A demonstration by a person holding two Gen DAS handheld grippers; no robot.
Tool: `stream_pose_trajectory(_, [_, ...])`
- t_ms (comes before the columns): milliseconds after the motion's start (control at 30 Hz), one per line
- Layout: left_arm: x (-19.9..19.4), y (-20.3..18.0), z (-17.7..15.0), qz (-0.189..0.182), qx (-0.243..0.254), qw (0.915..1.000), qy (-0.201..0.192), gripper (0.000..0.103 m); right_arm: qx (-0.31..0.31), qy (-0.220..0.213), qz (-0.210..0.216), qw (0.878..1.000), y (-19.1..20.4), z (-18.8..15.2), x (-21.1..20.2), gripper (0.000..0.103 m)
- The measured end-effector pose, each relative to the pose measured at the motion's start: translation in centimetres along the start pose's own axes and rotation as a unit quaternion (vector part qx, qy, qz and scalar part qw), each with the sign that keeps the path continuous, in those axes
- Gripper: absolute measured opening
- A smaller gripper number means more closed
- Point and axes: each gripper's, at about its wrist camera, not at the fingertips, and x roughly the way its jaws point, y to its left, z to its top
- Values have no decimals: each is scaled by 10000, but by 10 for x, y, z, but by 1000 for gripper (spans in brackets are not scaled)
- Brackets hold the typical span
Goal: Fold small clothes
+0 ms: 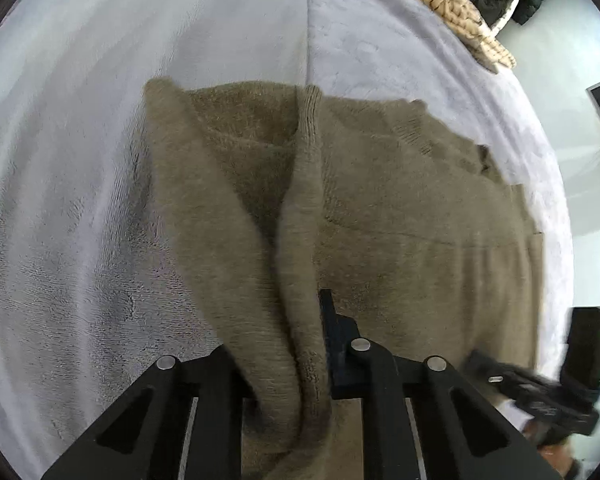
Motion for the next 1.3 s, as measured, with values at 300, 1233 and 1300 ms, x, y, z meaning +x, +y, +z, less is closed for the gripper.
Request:
stream_pose_trajectory(300, [-51, -50, 10, -696, 231, 9960, -504, 17, 379, -33, 672, 9970, -26, -8, -8, 9])
stream_pose_trajectory(1233, [33, -305, -30, -85, 2708, 9612, -513, 84, 1895, -1003, 1507, 9651, -160, -54, -82, 10])
stream_pose_trajectory(1300, [23, -300, -28, -144, 2677, 9612, -646, 84, 1978, -1194, 1780, 9565, -166, -55, -92, 12])
